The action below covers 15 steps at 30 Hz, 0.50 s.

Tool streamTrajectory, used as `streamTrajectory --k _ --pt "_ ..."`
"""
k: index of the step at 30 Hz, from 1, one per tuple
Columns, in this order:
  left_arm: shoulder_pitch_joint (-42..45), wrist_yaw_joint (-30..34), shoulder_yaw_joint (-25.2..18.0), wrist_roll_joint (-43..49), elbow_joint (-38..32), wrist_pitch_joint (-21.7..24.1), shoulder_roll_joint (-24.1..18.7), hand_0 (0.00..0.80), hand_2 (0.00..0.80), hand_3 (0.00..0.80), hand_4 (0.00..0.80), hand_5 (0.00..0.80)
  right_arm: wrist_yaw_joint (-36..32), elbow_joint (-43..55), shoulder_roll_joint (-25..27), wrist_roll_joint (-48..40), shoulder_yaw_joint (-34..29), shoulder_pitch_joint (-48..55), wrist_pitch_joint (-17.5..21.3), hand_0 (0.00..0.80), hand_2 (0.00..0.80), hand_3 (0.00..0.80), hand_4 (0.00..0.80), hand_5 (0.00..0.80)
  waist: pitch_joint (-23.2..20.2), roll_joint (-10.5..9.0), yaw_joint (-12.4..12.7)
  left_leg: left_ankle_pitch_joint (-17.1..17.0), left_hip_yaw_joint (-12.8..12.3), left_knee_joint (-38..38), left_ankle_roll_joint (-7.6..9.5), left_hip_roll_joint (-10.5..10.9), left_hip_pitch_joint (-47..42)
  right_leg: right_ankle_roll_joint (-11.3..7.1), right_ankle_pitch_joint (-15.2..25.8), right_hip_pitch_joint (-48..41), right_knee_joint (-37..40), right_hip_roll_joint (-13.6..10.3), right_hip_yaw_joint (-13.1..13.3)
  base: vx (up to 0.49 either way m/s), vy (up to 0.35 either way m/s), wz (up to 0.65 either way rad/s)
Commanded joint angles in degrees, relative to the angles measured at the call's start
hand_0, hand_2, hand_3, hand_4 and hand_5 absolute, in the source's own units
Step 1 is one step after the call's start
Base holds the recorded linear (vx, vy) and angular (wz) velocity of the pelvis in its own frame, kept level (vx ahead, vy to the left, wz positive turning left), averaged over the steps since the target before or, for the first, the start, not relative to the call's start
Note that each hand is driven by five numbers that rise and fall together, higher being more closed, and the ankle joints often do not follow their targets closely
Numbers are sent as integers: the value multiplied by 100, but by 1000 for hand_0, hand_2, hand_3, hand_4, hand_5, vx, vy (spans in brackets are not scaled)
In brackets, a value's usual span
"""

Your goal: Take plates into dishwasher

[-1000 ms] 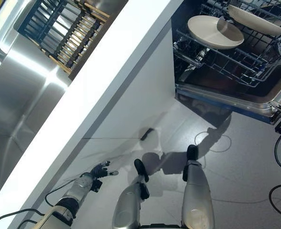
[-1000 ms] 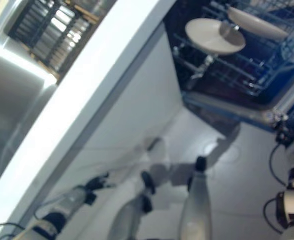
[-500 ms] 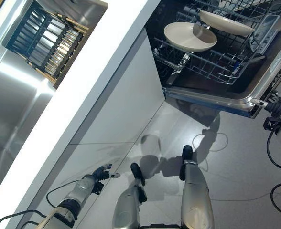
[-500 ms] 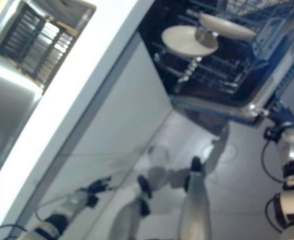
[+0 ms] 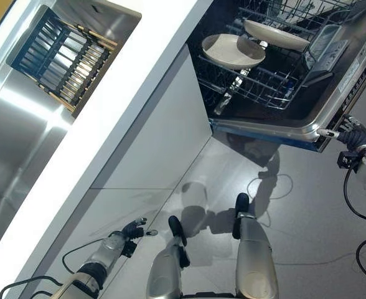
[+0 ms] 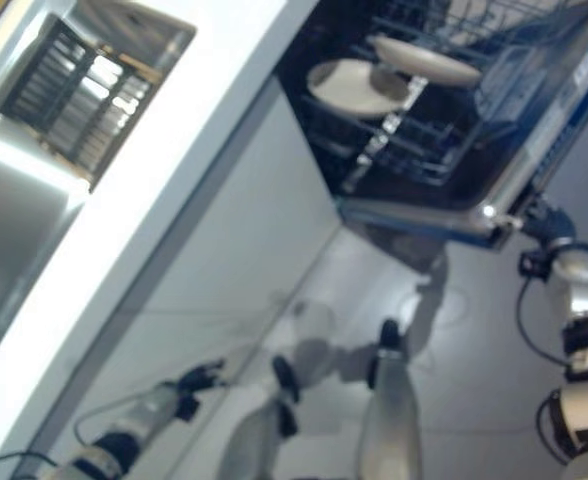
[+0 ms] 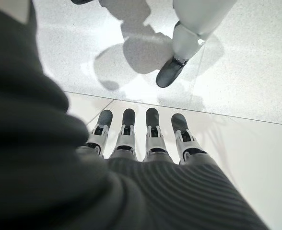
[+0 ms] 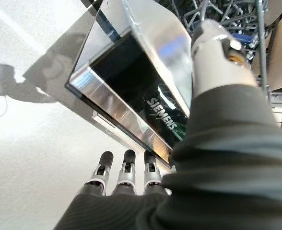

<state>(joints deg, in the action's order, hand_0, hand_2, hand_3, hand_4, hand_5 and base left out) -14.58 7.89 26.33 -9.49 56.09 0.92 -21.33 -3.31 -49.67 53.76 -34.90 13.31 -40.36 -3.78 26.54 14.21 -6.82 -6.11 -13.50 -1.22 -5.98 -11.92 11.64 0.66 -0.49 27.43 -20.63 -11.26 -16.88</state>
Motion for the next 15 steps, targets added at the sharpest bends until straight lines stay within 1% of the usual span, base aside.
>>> streamTrajectory --k 1,10,11,12,13,14,15 --pt "-93 30 257 202 -171 -40 -337 0 0 0 0 0 -792 1219 -807 33 491 -2028 738 0 0 0 0 0 -91 -431 609 -196 107 -741 -88 19 380 -322 43 -529 348 -341 261 0 0 0" --pt "-112 61 293 252 -201 -118 -358 0 0 0 0 0 -776 1310 -962 -81 589 -2044 774 0 0 0 0 0 -102 -550 713 -76 150 -751 -32 71 322 -374 124 -701 464 -382 191 31 15 -3" --pt "-100 50 307 254 -194 -113 -349 0 0 0 0 0 -781 1313 -973 -71 593 -2028 780 0 0 0 0 0 -121 -558 721 50 189 -761 -79 81 256 -439 0 -761 435 -393 228 27 17 4" --pt "-96 34 316 252 -199 -128 -352 0 0 0 0 0 -797 1314 -976 -89 588 -2024 794 0 0 0 0 0 -111 -574 734 -39 153 -765 -20 73 308 -392 145 -743 486 -412 174 32 13 7" --pt "-89 22 321 250 -197 -135 -346 0 0 0 0 0 -798 1309 -987 -90 587 -2016 815 0 0 0 0 0 -107 -586 743 -26 157 -785 -16 72 298 -400 149 -770 491 -426 169 30 7 7" --pt "-81 15 324 255 -192 -135 -341 0 0 0 0 0 -791 1310 -996 -92 586 -2005 822 0 0 0 0 0 -124 -590 748 90 198 -798 -66 73 237 -463 26 -826 463 -430 210 33 7 10" --pt "-83 0 320 254 -188 -143 -345 0 0 0 0 0 -794 1331 -1011 -107 573 -1992 832 0 0 0 0 0 -102 -604 755 -3 158 -828 -9 60 290 -404 150 -813 496 -451 155 43 5 13"
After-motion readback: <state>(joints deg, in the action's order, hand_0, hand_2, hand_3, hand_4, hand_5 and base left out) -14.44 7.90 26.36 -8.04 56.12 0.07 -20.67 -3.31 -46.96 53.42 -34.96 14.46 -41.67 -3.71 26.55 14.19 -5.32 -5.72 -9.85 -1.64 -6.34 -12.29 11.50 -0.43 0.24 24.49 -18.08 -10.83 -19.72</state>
